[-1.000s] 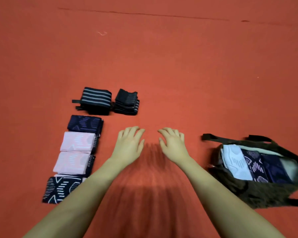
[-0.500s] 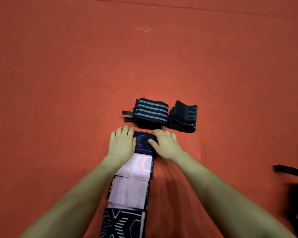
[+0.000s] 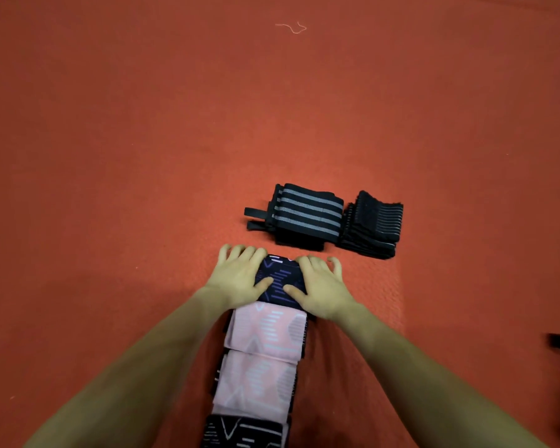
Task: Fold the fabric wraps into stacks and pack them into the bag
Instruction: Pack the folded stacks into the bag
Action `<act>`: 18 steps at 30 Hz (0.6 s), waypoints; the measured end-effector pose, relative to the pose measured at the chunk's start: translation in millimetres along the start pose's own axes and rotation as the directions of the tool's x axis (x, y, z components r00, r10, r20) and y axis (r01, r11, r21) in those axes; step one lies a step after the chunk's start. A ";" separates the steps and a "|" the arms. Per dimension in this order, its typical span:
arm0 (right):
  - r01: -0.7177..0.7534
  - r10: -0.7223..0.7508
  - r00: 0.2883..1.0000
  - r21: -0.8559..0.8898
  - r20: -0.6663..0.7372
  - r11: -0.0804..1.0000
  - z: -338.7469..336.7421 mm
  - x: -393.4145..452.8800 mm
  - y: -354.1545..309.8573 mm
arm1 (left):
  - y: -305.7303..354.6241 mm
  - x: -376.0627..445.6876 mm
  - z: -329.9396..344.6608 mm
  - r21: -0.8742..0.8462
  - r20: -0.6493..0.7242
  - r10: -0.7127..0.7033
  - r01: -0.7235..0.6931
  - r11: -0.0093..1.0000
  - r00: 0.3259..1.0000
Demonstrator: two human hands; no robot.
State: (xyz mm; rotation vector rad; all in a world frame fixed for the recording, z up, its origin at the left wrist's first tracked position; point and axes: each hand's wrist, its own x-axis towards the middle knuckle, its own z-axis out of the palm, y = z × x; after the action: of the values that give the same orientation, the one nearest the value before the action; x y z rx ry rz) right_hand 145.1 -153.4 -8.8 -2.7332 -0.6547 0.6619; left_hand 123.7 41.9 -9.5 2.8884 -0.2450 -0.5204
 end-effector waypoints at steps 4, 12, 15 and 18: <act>-0.060 0.064 0.995 0.048 -0.074 0.997 1.5 -0.5 0.3 | 2.4 3.1 2.2 -0.118 0.023 -0.088 0.090 0.989 0.996; 0.004 0.007 0.977 0.048 -0.214 0.999 -12.3 -9.4 1.2 | 9.6 -4.6 -5.5 -0.089 -0.185 -0.051 0.035 0.995 0.981; 0.053 -0.034 0.937 0.045 -0.349 0.998 -22.5 -26.9 3.9 | 22.5 -13.0 -10.4 -0.059 -0.338 0.015 -0.037 0.998 0.941; 0.059 -0.030 0.882 0.046 -0.471 0.997 -31.2 -50.3 8.3 | 44.4 -21.8 -19.3 -0.039 -0.400 0.035 -0.055 0.998 0.916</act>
State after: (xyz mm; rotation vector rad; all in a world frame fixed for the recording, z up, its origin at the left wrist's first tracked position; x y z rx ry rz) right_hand 123.3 -189.0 33.9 -2.6589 -0.5622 -0.0084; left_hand 104.8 6.4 25.2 2.8480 -0.2288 0.0789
